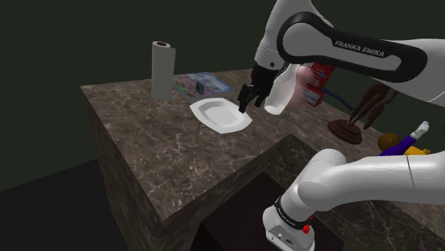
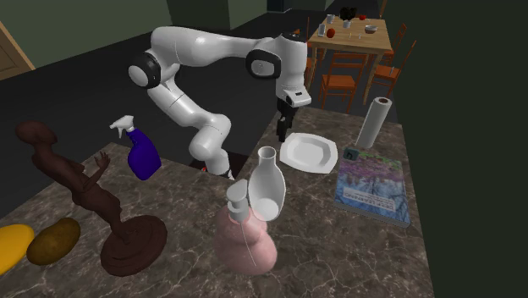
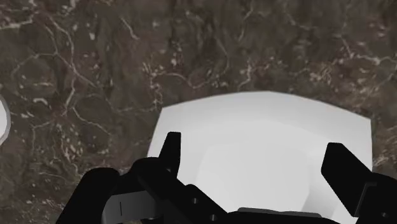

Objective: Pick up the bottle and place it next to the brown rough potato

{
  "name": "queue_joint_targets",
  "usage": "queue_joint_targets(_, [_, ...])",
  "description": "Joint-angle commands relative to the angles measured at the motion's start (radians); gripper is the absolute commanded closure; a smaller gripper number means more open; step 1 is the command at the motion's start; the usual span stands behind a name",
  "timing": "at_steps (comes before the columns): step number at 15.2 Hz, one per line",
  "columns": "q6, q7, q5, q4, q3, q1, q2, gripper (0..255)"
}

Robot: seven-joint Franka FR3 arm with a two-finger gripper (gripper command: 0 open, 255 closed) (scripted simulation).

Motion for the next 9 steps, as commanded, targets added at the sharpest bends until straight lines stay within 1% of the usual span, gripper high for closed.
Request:
queue_joint_targets(1, [0.000, 0.000, 0.000, 0.000, 0.000, 0.000, 0.000, 0])
queue_joint_targets(9, [-0.123, -0.151, -0.101, 0.171, -0.143, -0.061, 0.044, 0])
